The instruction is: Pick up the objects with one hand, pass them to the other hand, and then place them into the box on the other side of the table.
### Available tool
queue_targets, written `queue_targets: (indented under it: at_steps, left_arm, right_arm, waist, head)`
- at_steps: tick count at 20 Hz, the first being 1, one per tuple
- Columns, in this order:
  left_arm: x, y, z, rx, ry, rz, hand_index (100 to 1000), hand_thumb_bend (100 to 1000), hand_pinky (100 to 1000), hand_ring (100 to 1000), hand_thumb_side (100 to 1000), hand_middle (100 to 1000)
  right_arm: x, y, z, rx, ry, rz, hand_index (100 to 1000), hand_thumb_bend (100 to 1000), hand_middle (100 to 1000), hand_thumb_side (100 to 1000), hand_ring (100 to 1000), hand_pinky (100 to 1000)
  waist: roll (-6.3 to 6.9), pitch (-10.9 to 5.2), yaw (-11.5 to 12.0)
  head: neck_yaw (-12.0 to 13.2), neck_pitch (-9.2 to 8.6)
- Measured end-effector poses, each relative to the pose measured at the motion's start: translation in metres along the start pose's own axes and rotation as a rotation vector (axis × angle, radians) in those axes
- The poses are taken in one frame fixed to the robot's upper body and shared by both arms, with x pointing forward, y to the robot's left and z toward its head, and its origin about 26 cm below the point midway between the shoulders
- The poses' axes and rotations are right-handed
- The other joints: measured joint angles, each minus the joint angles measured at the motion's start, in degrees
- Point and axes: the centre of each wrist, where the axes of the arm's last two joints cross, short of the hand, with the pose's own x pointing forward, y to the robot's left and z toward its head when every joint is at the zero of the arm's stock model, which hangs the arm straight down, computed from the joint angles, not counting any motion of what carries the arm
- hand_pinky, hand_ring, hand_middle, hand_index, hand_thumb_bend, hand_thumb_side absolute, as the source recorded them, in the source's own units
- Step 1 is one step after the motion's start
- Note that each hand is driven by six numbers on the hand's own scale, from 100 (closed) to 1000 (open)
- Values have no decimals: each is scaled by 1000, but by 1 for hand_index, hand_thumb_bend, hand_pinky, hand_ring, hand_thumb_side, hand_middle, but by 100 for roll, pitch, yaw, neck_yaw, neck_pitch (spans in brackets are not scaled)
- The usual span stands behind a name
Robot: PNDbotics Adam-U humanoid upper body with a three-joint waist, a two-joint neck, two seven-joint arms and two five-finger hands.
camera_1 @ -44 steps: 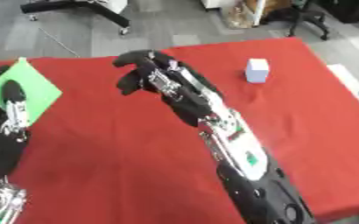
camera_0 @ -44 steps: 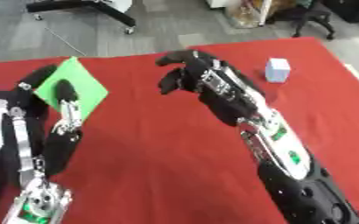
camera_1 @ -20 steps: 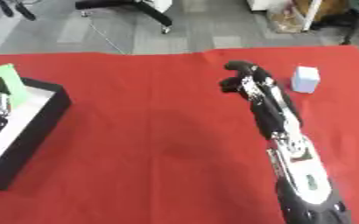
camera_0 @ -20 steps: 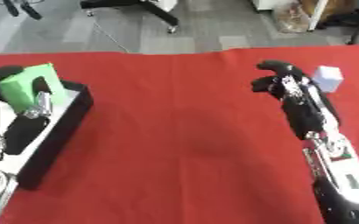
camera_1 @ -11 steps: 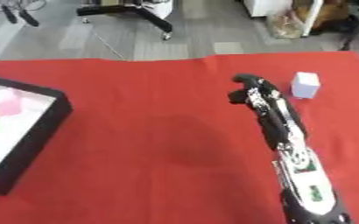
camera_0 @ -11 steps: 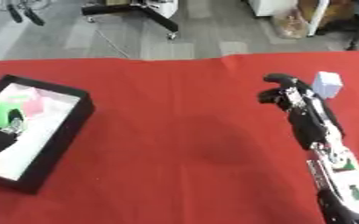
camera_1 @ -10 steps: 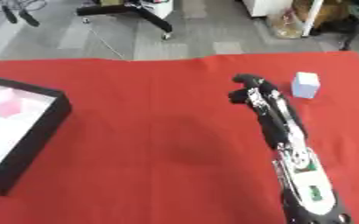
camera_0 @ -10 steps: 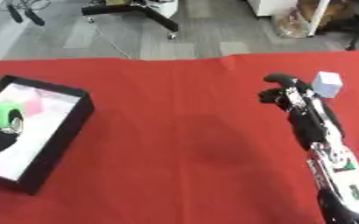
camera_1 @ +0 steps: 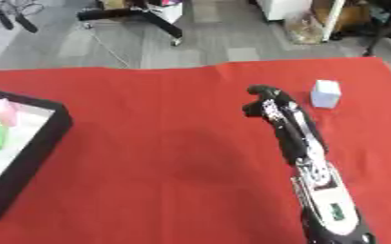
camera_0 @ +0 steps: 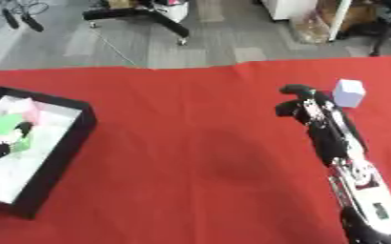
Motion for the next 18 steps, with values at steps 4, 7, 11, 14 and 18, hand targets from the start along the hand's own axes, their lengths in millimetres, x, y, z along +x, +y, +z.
queue_targets:
  at_steps: [4,7,11,14,18]
  left_arm:
    - [24,-2,11,74,-189,316,975,100,867,877,750,876]
    - [44,-12,20,68,-352,626,969,100,851,857,768,863]
    - [83,-25,37,-58,-528,963,976,135,845,846,794,855]
    - [111,-29,49,-193,-631,1118,979,152,844,843,814,853]
    - [138,-31,61,-343,-716,1224,980,167,842,835,831,846]
  right_arm:
    - [6,-24,3,32,7,142,847,100,804,490,700,702]
    - [17,-53,6,64,17,319,891,100,848,422,747,730]
    - [28,-90,11,113,54,599,977,100,934,283,846,805]
    - [22,-112,12,155,112,782,999,100,964,249,883,826]
    - [8,-143,10,156,204,904,1000,100,980,270,889,826]
  waist:
    - [-2,0,20]
    - [-3,0,55]
    - [-23,0,92]
    - [-27,0,127]
    - [-27,0,164]
  head:
    - [-107,7]
    - [-197,15]
    - [-370,68]
    - [-548,106]
    - [-934,110]
